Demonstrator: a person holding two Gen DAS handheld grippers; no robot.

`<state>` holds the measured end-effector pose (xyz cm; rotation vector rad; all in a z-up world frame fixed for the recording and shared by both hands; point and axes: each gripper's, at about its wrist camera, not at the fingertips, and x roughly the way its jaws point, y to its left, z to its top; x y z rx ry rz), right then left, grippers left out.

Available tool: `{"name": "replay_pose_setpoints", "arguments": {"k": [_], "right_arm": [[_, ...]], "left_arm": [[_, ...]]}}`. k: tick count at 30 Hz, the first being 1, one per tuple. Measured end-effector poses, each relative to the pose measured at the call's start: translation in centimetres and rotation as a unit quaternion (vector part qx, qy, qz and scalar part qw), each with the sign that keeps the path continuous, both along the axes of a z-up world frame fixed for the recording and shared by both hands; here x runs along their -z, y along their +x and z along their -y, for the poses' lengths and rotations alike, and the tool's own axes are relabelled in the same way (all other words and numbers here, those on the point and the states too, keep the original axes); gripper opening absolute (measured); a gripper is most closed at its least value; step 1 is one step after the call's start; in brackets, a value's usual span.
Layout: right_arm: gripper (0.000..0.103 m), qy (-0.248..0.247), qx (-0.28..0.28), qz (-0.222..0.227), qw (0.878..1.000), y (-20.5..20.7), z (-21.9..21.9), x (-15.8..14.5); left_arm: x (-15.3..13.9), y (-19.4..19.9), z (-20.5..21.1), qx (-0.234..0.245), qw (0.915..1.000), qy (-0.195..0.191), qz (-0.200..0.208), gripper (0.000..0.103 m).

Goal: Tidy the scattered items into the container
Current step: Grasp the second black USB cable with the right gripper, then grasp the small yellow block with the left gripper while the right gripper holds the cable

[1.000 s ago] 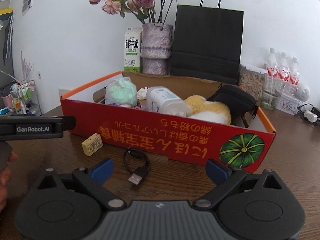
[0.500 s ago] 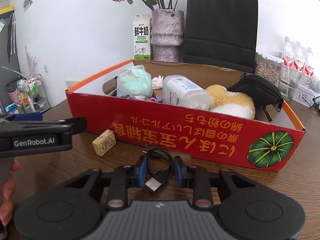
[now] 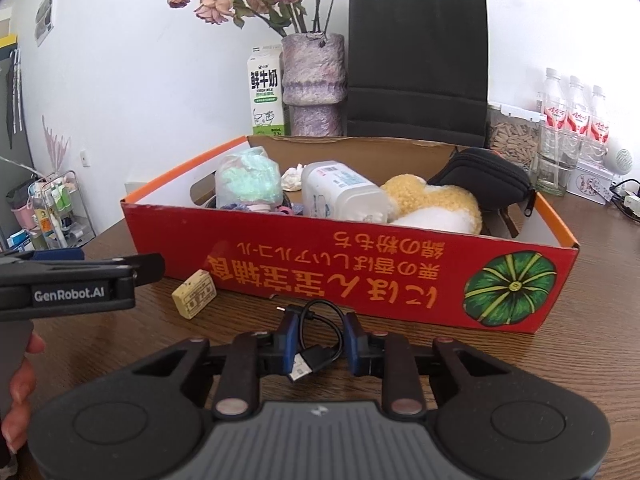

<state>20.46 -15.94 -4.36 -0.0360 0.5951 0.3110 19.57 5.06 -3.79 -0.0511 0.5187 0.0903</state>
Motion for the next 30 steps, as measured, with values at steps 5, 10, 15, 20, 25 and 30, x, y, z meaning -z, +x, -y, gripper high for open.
{"name": "replay_pose_setpoints", "arguments": {"k": [5,10,15,20,25,30], "right_arm": [[0.023,0.001,0.010,0.007,1.000,-0.3,1.2,-0.1],[0.023,0.002,0.026,0.011,1.000,-0.4,2.8,-0.2],[0.023,0.002,0.042,0.015,0.999,-0.4,4.1,-0.3],[0.023,-0.001,0.045,0.015,0.999,-0.4,4.4,-0.2],[0.023,-0.005,0.038,0.020,0.999,-0.7,4.0,-0.2],[0.023,-0.011,0.029,0.020,0.999,-0.9,3.6,-0.2]], "left_arm": [[0.1,0.2,0.4,0.021,0.9997,-0.003,-0.007,0.103],[0.1,0.4,1.3,0.044,0.9990,0.003,-0.009,0.103],[0.4,1.0,2.7,0.063,0.9976,0.011,-0.028,0.097],[1.0,2.2,3.9,0.067,0.9960,0.004,-0.059,0.085],[1.2,2.4,4.7,0.069,0.9953,0.009,-0.068,0.072],[1.0,2.4,5.3,0.069,0.9954,0.013,-0.065,0.057]]}}
